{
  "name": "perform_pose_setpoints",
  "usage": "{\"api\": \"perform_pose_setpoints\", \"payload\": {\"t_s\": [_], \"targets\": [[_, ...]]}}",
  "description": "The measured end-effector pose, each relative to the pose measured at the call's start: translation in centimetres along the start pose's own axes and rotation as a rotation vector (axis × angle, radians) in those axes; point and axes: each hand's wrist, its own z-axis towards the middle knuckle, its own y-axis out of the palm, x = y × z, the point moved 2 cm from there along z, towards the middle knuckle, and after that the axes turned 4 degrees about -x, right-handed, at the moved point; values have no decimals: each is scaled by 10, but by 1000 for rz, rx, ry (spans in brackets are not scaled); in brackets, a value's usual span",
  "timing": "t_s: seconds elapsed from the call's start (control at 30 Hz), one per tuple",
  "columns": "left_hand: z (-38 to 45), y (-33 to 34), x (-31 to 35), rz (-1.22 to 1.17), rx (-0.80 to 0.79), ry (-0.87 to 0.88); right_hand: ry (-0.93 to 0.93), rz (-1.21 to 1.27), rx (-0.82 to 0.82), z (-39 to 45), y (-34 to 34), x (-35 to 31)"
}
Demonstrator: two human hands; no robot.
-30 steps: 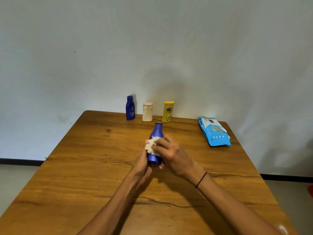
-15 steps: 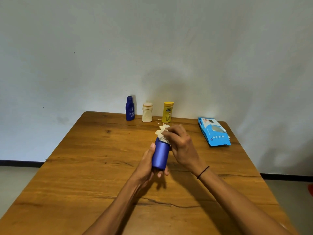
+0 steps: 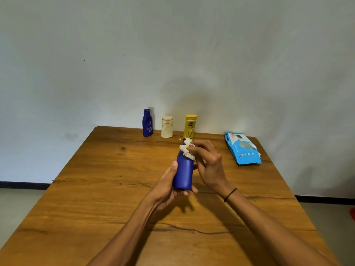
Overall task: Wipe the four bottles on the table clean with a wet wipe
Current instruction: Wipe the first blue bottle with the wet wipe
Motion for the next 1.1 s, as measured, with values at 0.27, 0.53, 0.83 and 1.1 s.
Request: {"api": "perform_pose_setpoints", "payload": {"t_s": [0.27,0.53,0.83,1.1], "targets": [[11,-13,-3,77,236,-108,-131,45,-168,-53,25,-25],[6,-5,-9,-34,159,-147,-1,13,28,-2,2,1],[23,-6,-6,-22,296,-12,192,274,97,-41,34,-41],[18,-7,-3,-237,151,35,-93,23,-22,-27,38,-28]]}}
